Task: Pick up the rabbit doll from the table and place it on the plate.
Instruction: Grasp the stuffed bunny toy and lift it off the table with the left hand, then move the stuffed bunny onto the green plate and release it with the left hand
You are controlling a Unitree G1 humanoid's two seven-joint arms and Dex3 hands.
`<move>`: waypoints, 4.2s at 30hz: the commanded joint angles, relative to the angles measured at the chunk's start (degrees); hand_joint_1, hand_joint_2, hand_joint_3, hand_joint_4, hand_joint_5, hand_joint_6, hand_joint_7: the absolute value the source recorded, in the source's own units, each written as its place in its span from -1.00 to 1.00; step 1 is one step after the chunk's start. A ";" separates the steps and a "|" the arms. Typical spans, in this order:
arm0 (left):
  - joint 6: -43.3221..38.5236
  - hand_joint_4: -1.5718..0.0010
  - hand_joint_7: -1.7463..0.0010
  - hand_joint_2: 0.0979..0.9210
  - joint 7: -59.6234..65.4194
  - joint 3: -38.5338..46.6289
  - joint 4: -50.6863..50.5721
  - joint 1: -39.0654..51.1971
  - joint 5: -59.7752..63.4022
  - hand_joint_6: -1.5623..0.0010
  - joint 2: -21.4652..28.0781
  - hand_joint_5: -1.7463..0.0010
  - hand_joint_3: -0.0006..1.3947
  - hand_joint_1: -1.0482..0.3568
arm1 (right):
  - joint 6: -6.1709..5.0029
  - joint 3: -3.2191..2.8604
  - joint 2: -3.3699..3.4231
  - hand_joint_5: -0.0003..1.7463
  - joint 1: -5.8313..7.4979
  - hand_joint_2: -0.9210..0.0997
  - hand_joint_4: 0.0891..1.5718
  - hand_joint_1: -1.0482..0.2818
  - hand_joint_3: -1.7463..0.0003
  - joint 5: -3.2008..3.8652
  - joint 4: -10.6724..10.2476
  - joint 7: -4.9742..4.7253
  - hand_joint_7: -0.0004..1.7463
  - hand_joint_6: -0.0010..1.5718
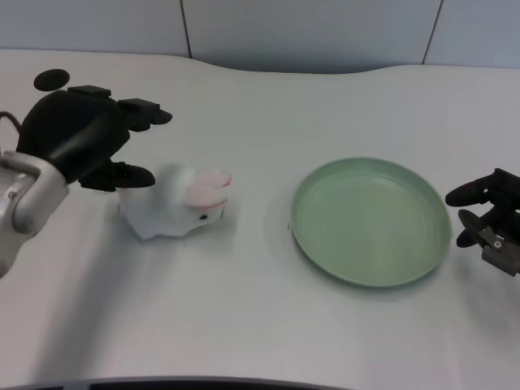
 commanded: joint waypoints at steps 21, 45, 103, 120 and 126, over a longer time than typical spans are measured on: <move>9.51 0.99 0.99 0.97 -25.11 -10.52 32.12 -22.50 -4.80 0.97 -12.30 1.00 -0.93 -1.00 | 2.08 -1.31 -0.11 0.74 3.81 -1.00 -0.48 0.30 0.47 4.33 -4.42 3.12 0.33 -0.43; 13.46 1.00 1.00 0.91 -9.19 -22.89 38.48 -18.15 3.79 0.95 -16.15 1.00 -0.99 -0.94 | 4.95 -2.08 -0.61 0.82 11.45 -1.00 -0.52 0.29 0.45 5.92 -15.70 4.01 0.44 -0.50; 3.42 -0.01 -1.00 0.97 21.30 -15.02 37.50 -20.45 -2.74 0.32 -16.50 -1.00 -0.89 0.25 | 5.20 -0.68 -0.06 0.81 16.00 -1.00 -0.53 0.27 0.42 3.72 -21.68 2.86 0.46 -0.51; -2.28 -0.14 -1.00 0.84 19.95 -15.24 36.18 -27.60 -2.93 0.22 -29.66 -1.00 -0.95 0.30 | 1.79 -1.64 -0.05 0.80 12.06 -1.00 -0.48 0.20 0.49 5.06 -14.72 4.40 0.48 -0.49; -3.21 -0.15 -1.00 0.94 15.81 -15.99 36.21 -28.95 -2.82 0.17 -35.78 -1.00 -0.92 0.18 | 1.55 -2.01 0.85 0.84 11.13 -1.00 -0.47 0.22 0.41 5.10 -13.57 2.77 0.53 -0.50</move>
